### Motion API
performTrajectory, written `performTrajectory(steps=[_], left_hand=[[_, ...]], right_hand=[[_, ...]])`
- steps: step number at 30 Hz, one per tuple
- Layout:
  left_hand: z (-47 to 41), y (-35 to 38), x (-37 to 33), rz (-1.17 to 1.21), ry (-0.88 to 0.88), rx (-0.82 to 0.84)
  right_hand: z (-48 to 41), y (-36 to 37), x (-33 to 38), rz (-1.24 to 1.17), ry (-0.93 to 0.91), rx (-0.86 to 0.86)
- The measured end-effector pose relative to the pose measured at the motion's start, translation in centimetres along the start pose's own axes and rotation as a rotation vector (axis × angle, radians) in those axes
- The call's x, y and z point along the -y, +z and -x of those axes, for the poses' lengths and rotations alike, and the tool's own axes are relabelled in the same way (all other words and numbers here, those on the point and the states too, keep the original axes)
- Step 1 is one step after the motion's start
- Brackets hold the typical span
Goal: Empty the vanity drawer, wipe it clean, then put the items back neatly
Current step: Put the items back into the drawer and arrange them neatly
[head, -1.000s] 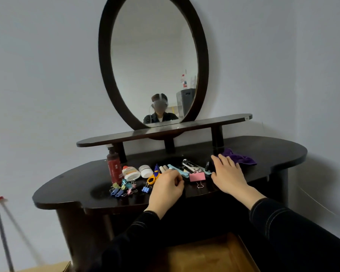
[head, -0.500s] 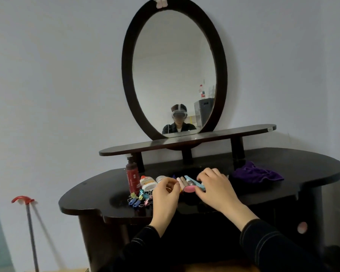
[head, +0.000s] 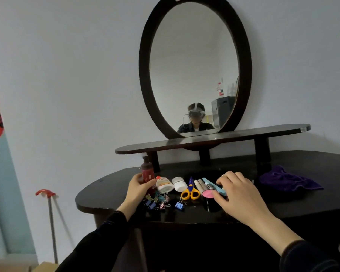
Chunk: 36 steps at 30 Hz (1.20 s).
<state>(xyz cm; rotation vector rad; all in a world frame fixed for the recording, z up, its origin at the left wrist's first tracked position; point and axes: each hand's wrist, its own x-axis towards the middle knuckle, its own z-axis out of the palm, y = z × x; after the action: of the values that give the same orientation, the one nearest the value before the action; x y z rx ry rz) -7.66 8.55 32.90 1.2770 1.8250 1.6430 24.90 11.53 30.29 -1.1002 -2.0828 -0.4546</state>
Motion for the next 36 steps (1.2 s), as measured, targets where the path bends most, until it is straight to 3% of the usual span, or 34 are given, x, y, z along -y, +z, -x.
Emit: performTrajectory(steps=[5, 12, 21, 26, 31, 33, 36], left_hand=[[-0.8, -0.1, 0.7, 0.146, 0.034, -0.042], [-0.8, -0.5, 1.0, 0.409, -0.034, -0.113], [-0.9, -0.4, 1.6, 0.466, -0.042, -0.12], [-1.1, -0.3, 1.9, 0.496, -0.019, -0.128], [-1.0, -0.3, 1.9, 0.477, -0.007, -0.145], [-0.9, -0.4, 1.8, 0.479, -0.005, -0.154], [-0.9, -0.5, 1.8, 0.485, -0.014, -0.166]], right_hand=[[-0.2, -0.9, 0.3, -0.022, -0.015, -0.043], [-4.5, -1.3, 3.0, -0.043, -0.041, 0.064], [-13.2, 5.9, 11.5, -0.225, 0.112, 0.421], [-15.9, 9.8, 14.3, 0.023, 0.075, 0.539], [-17.5, 11.6, 15.6, -0.029, 0.211, 0.662], [-17.6, 11.9, 15.6, -0.063, 0.206, 0.639], [-17.7, 11.3, 14.7, -0.215, 0.183, 0.469]])
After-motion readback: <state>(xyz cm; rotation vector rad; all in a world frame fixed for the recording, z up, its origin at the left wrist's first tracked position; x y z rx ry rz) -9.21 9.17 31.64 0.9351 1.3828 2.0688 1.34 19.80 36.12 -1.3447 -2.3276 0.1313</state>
